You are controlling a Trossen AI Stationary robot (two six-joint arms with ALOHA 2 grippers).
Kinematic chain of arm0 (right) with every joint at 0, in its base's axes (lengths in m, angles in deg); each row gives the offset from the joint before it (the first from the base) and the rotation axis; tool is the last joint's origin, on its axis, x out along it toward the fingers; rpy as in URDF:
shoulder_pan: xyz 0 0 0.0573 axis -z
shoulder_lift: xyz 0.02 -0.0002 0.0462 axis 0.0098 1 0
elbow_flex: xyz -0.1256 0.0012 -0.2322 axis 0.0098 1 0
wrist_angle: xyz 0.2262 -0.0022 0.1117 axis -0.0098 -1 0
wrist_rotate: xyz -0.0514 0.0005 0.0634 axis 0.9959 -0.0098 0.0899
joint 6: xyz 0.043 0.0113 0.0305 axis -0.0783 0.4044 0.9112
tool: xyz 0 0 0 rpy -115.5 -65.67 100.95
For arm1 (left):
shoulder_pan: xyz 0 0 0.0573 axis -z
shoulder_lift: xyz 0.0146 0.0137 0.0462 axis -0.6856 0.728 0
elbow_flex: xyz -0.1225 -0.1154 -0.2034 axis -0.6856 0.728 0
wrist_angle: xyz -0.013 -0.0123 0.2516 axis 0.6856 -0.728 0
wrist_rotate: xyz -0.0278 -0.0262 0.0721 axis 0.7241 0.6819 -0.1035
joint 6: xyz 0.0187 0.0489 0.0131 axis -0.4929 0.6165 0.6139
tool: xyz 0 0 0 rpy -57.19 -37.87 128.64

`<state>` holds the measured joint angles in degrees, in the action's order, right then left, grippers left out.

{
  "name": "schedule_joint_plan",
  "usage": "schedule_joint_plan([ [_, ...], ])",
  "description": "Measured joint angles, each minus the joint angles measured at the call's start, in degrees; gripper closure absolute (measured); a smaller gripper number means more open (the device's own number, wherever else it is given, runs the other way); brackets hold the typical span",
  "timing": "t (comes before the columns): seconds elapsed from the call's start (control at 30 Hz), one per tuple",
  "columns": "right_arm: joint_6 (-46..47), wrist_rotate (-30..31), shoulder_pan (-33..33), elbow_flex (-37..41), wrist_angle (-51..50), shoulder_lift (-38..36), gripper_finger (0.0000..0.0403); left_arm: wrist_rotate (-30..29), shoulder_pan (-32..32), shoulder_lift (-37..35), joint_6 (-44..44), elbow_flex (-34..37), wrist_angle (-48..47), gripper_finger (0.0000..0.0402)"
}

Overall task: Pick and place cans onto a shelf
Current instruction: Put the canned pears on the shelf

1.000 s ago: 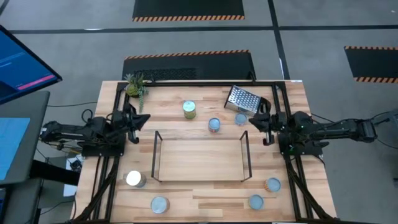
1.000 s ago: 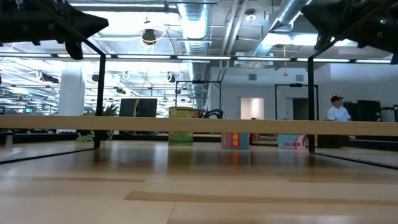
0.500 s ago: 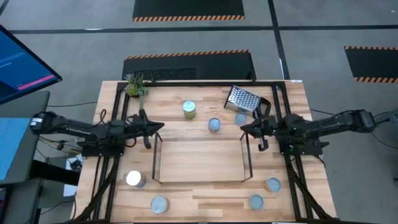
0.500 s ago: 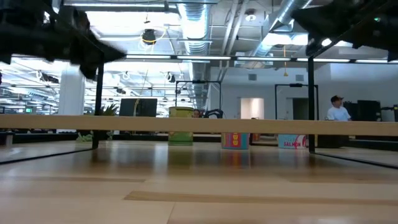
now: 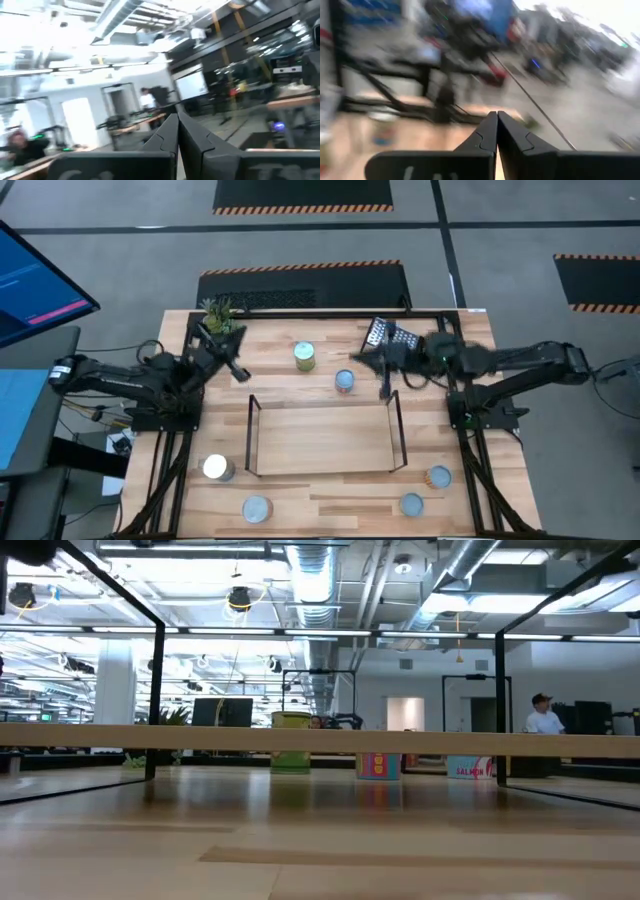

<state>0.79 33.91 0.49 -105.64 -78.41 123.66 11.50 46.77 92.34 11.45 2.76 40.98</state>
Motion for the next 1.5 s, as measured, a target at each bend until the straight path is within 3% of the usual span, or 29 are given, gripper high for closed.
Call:
schedule_joint_plan([
  [0.1, 2.8, 3.6, 2.6, -10.0, -13.4, -0.1, 0.0370, -0.9, 0.0, -0.8, -1.5, -9.2, -15.9, 0.0401],
  [0.23, 7.1, 3.6, 6.4, -20.1, -27.0, -0.8, 0.0370, -0.4, -0.1, 0.5, -8.4, -23.0, -42.2, 0.0401],
  [0.33, 9.0, 3.6, 9.1, -23.7, -32.2, -1.1, 0.0370, 1.1, -0.1, 2.4, -14.9, -31.2, -58.0, 0.0401],
  [0.43, 9.1, 3.5, 12.8, -23.8, -35.4, -0.8, 0.0370, 1.8, -0.2, 4.2, -18.1, -35.9, -66.5, 0.0401],
  [0.7, 9.1, 3.4, 24.2, -23.8, -44.8, 4.8, 0.0370, 5.7, -4.9, 8.5, -10.4, -37.6, -68.1, 0.0402],
  [0.8, 8.6, 3.2, 28.2, -23.8, -46.4, 6.7, 0.0370, 7.7, -9.0, 11.6, -12.4, -37.6, -68.1, 0.0401],
  [0.9, 7.4, 3.1, 31.2, -23.8, -46.6, 8.0, 0.0370, 14.0, -15.0, 15.6, -13.9, -37.6, -67.9, 0.0401],
  [1.2, 7.1, -1.5, 35.9, -23.8, -47.7, 11.6, 0.0370, 41.3, -33.1, 31.9, -21.3, -39.1, -62.6, 0.0401],
  [1.33, 6.5, -1.7, 35.8, -23.8, -49.0, 13.5, 0.0370, 45.4, -36.6, 39.4, -23.9, -42.0, -68.8, 0.0401],
  [1.5, 3.6, -2.4, 35.7, -23.8, -50.9, 16.0, 0.0370, 47.7, -36.2, 46.9, -21.1, -45.6, -74.5, 0.0382],
])
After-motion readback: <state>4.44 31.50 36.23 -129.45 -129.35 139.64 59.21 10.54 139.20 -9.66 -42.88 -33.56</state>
